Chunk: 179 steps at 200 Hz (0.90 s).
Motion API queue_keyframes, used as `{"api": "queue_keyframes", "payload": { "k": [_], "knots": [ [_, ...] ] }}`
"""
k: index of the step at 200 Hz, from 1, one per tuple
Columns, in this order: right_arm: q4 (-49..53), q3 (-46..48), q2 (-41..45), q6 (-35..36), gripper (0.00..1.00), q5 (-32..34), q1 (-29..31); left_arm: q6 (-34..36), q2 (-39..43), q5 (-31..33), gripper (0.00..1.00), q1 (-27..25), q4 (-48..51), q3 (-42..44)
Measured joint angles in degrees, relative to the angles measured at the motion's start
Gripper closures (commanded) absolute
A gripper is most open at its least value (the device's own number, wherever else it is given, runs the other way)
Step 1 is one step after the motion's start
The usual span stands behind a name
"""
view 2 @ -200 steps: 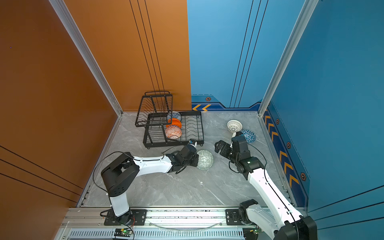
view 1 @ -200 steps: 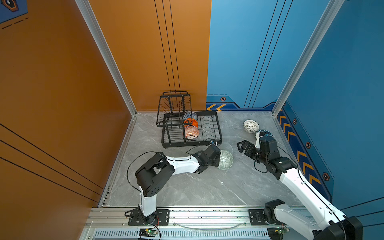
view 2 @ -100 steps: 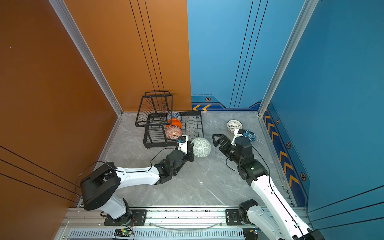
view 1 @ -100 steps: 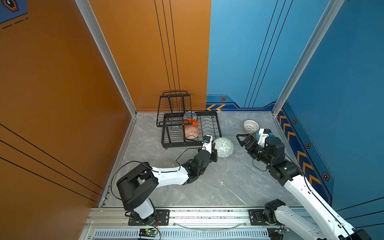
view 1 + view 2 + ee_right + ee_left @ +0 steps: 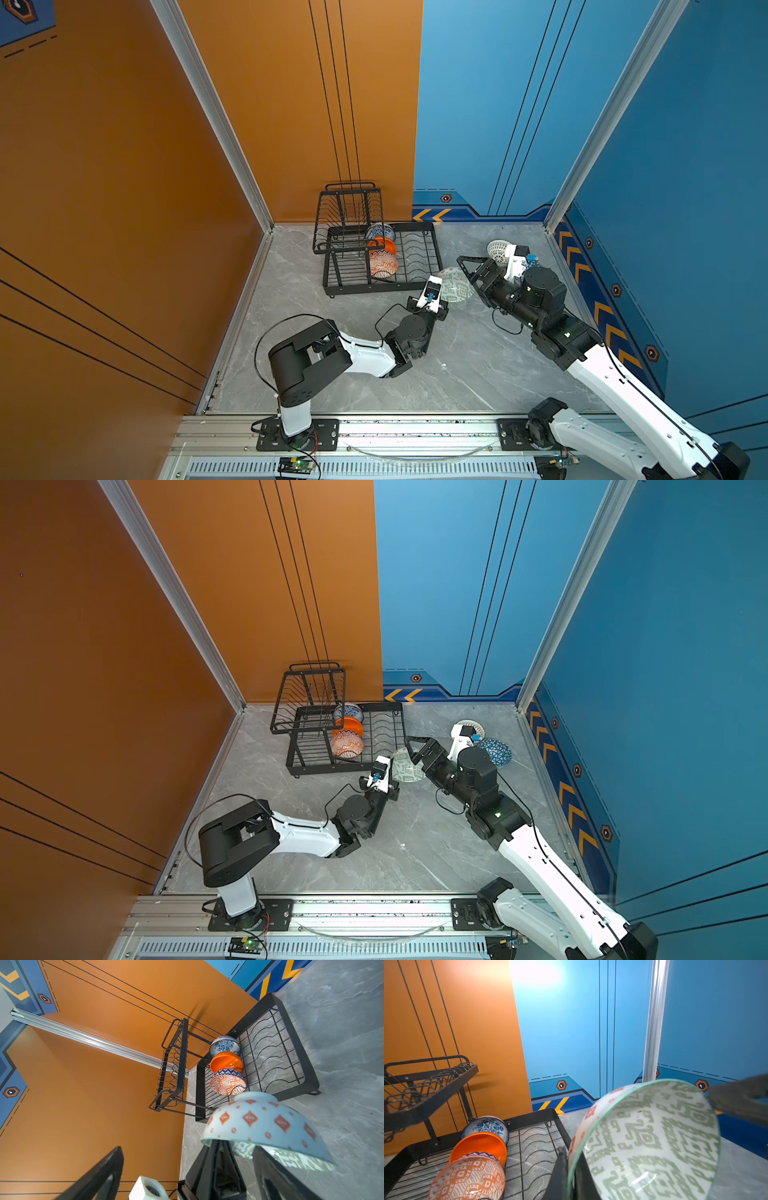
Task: Load the bowls into the dish rack
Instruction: 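Lift the bowl on edge with the left gripper while the right gripper approaches it, then grasp the bowl rim with the right gripper beside the left gripper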
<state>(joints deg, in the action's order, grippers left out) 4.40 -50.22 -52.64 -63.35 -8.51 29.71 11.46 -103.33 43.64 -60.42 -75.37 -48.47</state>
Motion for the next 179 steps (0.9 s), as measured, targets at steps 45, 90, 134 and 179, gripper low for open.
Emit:
{"api": "queue_keyframes", "payload": {
  "k": [45,90,134,179],
  "knots": [
    [-1.07,-2.21,-2.29,-1.2,0.14,0.55,1.6,4.26,-1.62,1.42,1.0,2.58,-1.31,-5.46],
    [-5.6,-4.94,-7.96,-3.74,0.28,2.21,1.75,6.38,-1.68,2.08,1.0,2.95,-1.46,-6.84],
    [-10.6,-5.88,-13.07,-8.61,0.45,4.74,1.36,7.02,-1.68,2.64,1.0,2.95,-1.44,-6.84],
    [-14.67,-5.9,-16.76,-13.53,0.65,7.45,1.36,7.21,-0.66,2.91,1.0,2.95,-1.42,-6.05]
  ]
}}
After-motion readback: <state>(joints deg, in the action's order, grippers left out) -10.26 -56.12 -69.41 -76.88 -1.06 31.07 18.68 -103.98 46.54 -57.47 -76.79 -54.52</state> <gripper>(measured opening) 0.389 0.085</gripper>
